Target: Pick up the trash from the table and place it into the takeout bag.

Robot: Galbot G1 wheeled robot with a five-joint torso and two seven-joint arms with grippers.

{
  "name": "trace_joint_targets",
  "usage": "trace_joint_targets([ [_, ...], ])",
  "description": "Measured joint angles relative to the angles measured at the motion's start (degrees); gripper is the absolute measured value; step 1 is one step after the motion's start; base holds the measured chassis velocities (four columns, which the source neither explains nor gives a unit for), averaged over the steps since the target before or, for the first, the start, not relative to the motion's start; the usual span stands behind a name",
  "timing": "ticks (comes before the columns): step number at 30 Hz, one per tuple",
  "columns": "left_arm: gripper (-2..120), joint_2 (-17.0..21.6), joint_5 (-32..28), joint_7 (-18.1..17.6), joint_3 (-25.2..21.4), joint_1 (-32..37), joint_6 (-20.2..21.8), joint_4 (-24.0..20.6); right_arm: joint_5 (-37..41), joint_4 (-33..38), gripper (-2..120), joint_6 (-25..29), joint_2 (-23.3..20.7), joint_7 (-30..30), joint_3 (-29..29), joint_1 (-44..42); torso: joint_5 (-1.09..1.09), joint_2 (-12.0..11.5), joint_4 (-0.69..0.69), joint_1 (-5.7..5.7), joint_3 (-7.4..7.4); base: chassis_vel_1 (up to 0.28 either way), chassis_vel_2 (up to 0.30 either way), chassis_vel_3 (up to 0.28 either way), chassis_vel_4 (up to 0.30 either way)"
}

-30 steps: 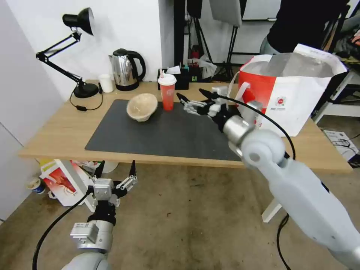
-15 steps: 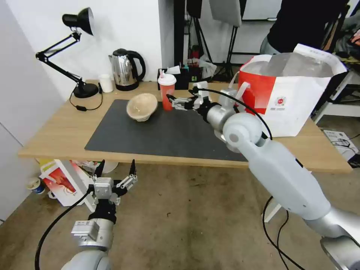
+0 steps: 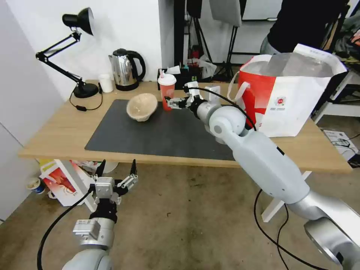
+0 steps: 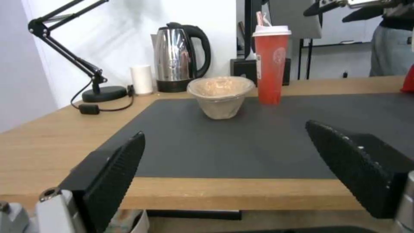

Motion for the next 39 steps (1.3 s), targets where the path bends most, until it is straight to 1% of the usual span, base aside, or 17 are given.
trace_joint_targets([
  [12,95,0.02,-0.07,-0.01,0.14,-0.37,0.00,0.21,-0.06,-6.88,100,0.37,2.92,-0.12,-0.14,3.57,0.00,0.00,0.00,0.00,0.00,0.000,0.000,0.000,0.000],
  [15,95,0.02,-0.08,-0.01,0.26,-0.25,0.00,0.21,-0.64,-11.73,100,0.77,5.55,-1.14,0.11,5.73,0.00,0.00,0.00,0.00,0.00,0.000,0.000,0.000,0.000],
  [16,95,0.02,-0.08,-0.01,0.26,-0.25,0.00,0.21,-0.64,-11.73,100,0.77,5.55,-1.14,0.11,5.73,0.00,0.00,0.00,0.00,0.00,0.000,0.000,0.000,0.000],
  [20,95,0.02,-0.05,-0.01,0.26,0.14,-0.10,0.02,-1.81,-18.94,100,1.23,9.63,-2.67,0.44,8.19,0.00,0.00,0.00,0.00,0.00,0.000,0.000,0.000,0.000],
  [21,95,0.02,-0.05,-0.01,0.26,0.14,-0.10,0.02,-1.81,-18.94,100,1.23,9.63,-2.67,0.44,8.19,0.00,0.00,0.00,0.00,0.00,0.000,0.000,0.000,0.000],
  [23,95,0.03,-0.03,0.00,0.28,0.24,-0.19,0.01,-2.92,-21.03,100,1.59,11.12,-3.16,0.47,8.71,0.00,0.00,0.00,0.00,0.00,0.000,0.000,0.000,0.000],
  [25,94,0.03,-0.01,-0.01,0.30,0.28,-0.24,0.01,-3.53,-21.79,100,1.66,11.67,-3.32,0.48,8.82,0.00,0.00,0.00,0.00,0.00,0.000,0.000,0.000,0.000],
  [26,94,0.02,0.10,-0.01,0.45,0.29,-0.32,0.03,-6.11,-24.56,100,2.44,13.22,-4.19,0.53,9.05,0.00,0.00,0.00,0.00,0.00,0.000,0.000,0.000,0.000],
  [27,94,0.02,0.13,0.00,0.45,0.30,-0.33,0.04,-7.10,-26.00,100,3.04,13.84,-4.88,0.57,9.36,0.00,0.00,0.00,0.00,0.00,0.000,0.000,0.000,0.000],
  [39,93,0.00,0.43,0.00,0.72,0.57,-0.40,-0.39,-12.46,-33.94,100,5.69,17.54,-8.12,1.58,11.47,0.00,0.00,0.00,0.00,0.00,0.000,0.000,0.000,0.000],
])
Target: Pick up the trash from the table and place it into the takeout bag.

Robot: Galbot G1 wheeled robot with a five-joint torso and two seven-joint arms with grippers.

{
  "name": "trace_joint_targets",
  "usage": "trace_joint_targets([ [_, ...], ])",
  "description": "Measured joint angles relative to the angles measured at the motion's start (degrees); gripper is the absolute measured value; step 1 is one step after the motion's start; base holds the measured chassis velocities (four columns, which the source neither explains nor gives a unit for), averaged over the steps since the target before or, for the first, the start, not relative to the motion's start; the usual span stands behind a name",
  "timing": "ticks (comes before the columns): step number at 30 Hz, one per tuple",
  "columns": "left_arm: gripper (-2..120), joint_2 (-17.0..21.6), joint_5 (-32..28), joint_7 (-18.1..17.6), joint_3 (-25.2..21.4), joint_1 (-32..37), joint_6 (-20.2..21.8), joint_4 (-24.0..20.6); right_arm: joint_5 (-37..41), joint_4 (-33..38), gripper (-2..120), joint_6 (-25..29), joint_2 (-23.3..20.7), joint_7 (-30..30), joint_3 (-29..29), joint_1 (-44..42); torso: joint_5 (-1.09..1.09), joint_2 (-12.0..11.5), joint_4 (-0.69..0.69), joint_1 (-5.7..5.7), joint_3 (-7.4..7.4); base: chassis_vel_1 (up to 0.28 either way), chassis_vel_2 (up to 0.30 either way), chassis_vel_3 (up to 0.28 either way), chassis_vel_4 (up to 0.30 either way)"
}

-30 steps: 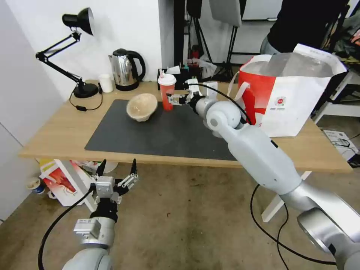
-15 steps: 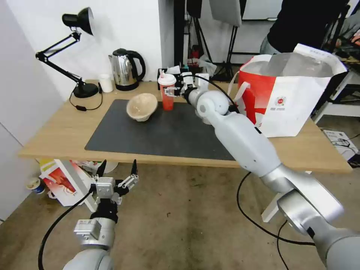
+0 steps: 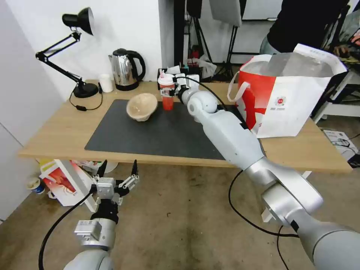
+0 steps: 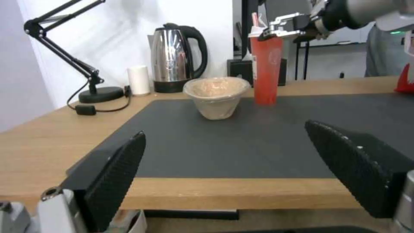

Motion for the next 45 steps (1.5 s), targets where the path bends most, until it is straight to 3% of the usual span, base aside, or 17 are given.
trace_joint_targets([
  [23,93,-0.02,0.95,0.00,0.57,1.12,-0.27,-1.23,-4.81,-11.98,100,4.29,4.20,-5.68,4.66,2.02,-0.01,0.00,-0.01,0.00,0.00,0.000,0.000,0.000,0.000],
  [45,93,-0.07,1.40,-0.02,0.80,2.45,-0.52,-2.92,-5.55,-13.02,100,4.96,4.89,-8.59,4.09,1.51,0.00,0.00,0.00,0.00,0.00,0.000,0.000,0.000,0.000],
])
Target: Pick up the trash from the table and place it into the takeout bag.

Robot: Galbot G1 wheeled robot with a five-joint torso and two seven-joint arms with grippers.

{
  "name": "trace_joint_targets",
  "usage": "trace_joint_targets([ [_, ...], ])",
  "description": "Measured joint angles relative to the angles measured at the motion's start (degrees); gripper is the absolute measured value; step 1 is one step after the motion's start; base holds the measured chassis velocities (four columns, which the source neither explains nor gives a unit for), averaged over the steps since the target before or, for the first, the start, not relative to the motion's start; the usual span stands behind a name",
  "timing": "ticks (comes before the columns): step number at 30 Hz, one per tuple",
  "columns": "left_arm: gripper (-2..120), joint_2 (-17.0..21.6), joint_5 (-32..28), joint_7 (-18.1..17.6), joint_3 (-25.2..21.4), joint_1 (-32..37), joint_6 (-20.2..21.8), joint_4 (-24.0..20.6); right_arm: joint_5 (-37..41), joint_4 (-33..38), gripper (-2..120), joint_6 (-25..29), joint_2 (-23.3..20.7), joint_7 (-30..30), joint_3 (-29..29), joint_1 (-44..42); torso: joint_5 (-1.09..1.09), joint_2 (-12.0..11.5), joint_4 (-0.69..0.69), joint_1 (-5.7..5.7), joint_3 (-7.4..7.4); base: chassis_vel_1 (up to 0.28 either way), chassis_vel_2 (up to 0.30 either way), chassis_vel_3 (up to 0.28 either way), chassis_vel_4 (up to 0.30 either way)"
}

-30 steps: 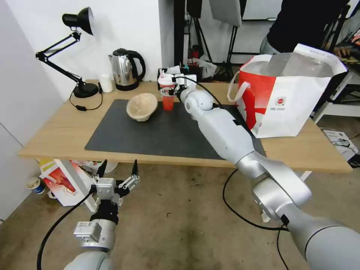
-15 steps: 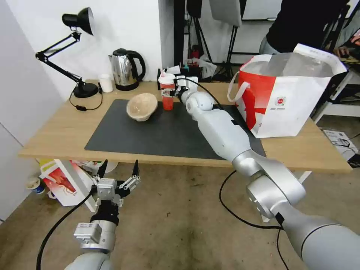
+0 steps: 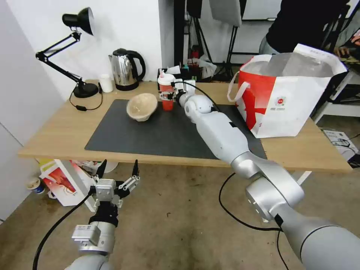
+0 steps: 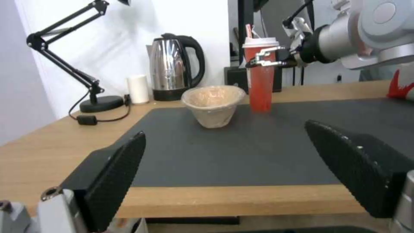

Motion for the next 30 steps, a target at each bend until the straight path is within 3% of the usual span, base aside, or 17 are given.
trace_joint_targets([
  [15,93,-0.01,0.38,-0.01,0.47,-0.14,-0.18,-0.05,-0.58,-2.62,100,1.81,-0.01,-2.62,0.43,0.59,0.01,0.00,0.00,0.00,0.00,0.000,0.000,0.000,0.000],
  [20,93,0.00,0.37,0.02,0.32,-0.45,-0.19,0.20,-1.04,-5.10,100,3.47,-0.01,-6.48,1.29,1.54,0.00,0.00,0.00,0.00,0.00,0.000,0.000,0.000,0.000],
  [30,93,0.01,0.39,0.06,0.54,-0.48,-0.30,0.25,-1.83,-7.09,70,5.06,-0.02,-11.84,2.23,1.54,0.01,0.00,-0.01,0.00,0.00,0.000,0.000,0.000,0.000],
])
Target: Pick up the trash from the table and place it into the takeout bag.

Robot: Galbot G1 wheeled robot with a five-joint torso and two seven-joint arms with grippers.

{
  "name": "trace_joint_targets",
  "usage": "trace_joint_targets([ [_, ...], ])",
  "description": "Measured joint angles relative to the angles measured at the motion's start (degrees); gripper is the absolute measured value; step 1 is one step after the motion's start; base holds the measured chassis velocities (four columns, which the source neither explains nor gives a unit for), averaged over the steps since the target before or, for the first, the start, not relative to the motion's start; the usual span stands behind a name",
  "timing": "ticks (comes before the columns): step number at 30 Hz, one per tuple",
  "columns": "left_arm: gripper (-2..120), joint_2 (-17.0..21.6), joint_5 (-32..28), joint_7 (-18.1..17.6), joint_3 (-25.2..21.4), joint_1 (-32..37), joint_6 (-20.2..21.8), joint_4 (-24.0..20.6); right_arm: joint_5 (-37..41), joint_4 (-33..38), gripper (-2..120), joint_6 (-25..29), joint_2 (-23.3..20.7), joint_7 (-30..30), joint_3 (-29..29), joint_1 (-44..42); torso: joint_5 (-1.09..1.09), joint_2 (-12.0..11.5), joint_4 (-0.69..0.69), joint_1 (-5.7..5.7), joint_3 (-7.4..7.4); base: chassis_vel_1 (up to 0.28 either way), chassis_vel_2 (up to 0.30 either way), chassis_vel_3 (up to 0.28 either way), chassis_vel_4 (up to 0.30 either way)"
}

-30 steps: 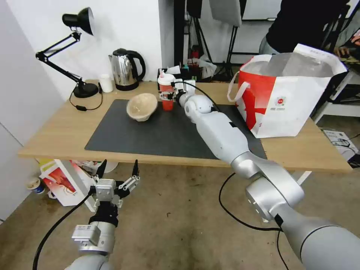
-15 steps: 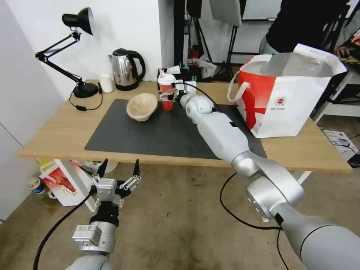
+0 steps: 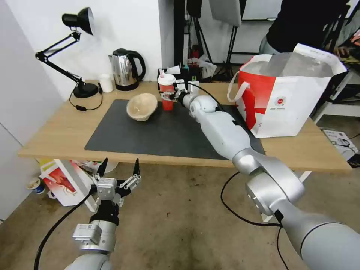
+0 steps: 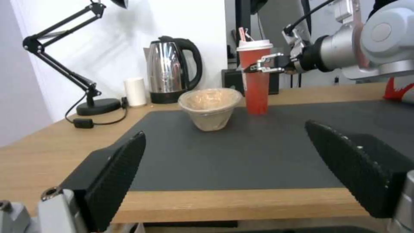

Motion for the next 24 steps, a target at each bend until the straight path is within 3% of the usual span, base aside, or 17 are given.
trace_joint_targets([
  [3,93,0.00,0.07,0.01,0.04,0.18,-0.30,0.00,-0.09,-0.01,56,0.24,-0.01,-0.51,0.02,-0.34,0.00,0.00,0.00,-0.01,-0.01,0.000,0.000,0.000,0.000],
  [15,93,0.01,0.11,-0.01,0.04,0.38,-0.68,-0.03,0.26,2.00,28,0.19,-0.89,-0.57,-0.53,-1.61,0.00,0.00,0.02,-0.01,0.00,0.000,0.000,0.000,0.000],
  [19,93,0.01,0.12,-0.04,0.05,0.46,-0.78,0.05,2.02,5.21,19,-0.58,-2.41,0.12,-1.65,-2.34,0.00,-0.01,0.03,-0.01,0.01,0.000,0.000,0.000,0.000],
  [24,93,0.03,0.01,-0.09,-0.31,0.16,-0.65,-0.23,6.55,14.44,8,-1.92,-6.74,2.61,-3.94,-3.24,0.00,-0.02,0.02,0.00,0.01,0.000,0.000,0.000,0.000],
])
